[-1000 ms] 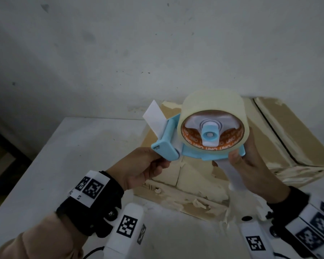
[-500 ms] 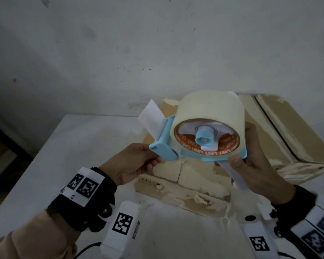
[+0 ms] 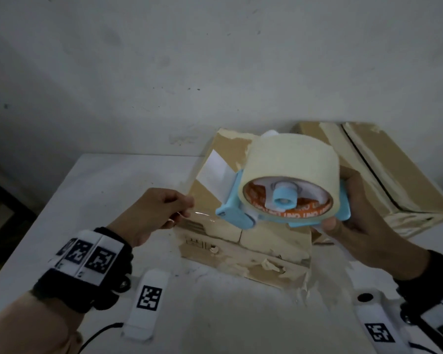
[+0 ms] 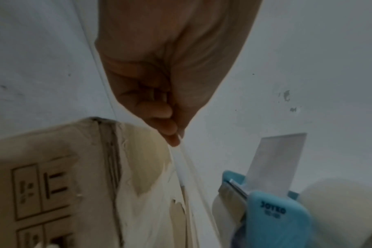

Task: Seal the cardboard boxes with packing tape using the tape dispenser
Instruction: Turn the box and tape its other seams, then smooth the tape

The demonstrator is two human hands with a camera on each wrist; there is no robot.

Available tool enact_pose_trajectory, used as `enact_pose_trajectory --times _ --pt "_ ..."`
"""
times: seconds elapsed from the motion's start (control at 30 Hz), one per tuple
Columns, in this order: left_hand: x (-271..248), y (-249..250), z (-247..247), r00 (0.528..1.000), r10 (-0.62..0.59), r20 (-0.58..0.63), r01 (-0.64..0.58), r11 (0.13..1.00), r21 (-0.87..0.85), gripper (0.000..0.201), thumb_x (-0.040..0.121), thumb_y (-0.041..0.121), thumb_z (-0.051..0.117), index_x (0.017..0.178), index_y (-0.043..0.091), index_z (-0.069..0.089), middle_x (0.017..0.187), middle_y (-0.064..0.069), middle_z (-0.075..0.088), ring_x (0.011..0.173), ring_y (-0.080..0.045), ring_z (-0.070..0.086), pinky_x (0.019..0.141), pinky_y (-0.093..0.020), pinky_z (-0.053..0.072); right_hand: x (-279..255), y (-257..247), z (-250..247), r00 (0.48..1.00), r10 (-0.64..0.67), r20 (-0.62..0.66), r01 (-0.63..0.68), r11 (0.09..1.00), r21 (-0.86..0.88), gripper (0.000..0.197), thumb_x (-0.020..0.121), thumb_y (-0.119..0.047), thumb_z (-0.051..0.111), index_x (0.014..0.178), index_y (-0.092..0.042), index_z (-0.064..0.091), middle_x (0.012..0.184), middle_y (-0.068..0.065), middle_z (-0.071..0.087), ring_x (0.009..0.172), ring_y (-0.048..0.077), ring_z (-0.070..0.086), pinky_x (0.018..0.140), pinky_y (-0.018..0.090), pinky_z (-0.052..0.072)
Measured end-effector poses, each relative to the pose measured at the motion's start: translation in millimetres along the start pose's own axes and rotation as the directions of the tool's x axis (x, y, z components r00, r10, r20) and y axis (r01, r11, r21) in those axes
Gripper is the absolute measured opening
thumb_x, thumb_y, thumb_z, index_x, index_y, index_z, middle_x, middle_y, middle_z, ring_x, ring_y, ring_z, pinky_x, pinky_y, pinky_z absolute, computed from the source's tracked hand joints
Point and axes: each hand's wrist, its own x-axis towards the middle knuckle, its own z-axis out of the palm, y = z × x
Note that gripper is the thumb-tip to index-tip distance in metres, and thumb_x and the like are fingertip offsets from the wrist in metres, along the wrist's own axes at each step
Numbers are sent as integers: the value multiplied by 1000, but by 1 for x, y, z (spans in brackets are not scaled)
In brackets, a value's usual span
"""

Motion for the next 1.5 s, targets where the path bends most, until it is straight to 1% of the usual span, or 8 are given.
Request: enact_pose_trajectory --times 0.13,0.27,0.63,0.83,1.1,1.2,1.3,1.5 --pt "5 -8 2 999 -23 26 21 998 59 21 90 20 56 72 14 64 42 12 59 36 4 44 39 -8 33 -5 1 3 998 64 25 -64 998 1 61 81 -61 51 124 -29 23 112 -25 50 96 0 56 75 15 50" --pt "8 -15 1 999 -33 38 29 995 98 23 89 20 57 68 15 64 46 10 59 37 2 43 41 -11 31 -10 3 7 997 79 27 -80 997 24 51 78 -64 54 121 -48 31 109 -20 50 90 1 57 70 16 51" --pt "5 -25 -8 999 30 22 -32 997 73 23 90 16 56 68 12 63 45 10 61 35 2 41 36 -9 31 -18 12 17 994 109 -20 -110 992 -62 53 72 -71 55 116 -58 30 111 6 45 85 9 58 68 18 51" --pt "8 -30 -12 999 38 13 -38 997 62 24 89 19 57 66 12 63 46 10 60 35 1 40 37 -11 32 -17 7 23 993 114 -16 -114 993 -21 52 72 -69 56 116 -59 29 108 -24 48 89 2 58 68 15 52" --pt "13 -30 -18 998 64 -23 -60 988 145 24 90 19 56 68 15 63 48 12 62 38 2 45 40 -11 34 -5 3 35 992 123 -10 -124 988 -95 54 75 -70 50 119 -58 21 111 -45 41 98 -11 53 73 6 47" --pt "13 -28 -23 999 8 -34 -4 992 129 22 91 19 54 72 13 65 49 9 62 44 -2 47 46 -16 34 -3 6 42 990 141 -10 -141 976 -167 65 69 -78 47 117 -43 19 110 -37 44 93 -14 53 67 7 48" --pt "14 -28 -25 998 -28 -63 36 990 134 23 91 19 51 74 11 64 62 1 61 54 -11 45 51 -20 34 0 8 49 981 192 9 -187 963 -194 68 65 -82 46 114 -46 17 104 -22 49 90 -7 57 65 14 52" --pt "16 -39 -30 996 -4 -88 21 981 193 20 87 20 59 72 8 63 60 2 60 48 -6 45 42 -13 35 9 6 56 977 204 66 -193 970 -145 69 66 -79 48 115 -41 18 105 -44 45 94 -9 57 69 14 53"
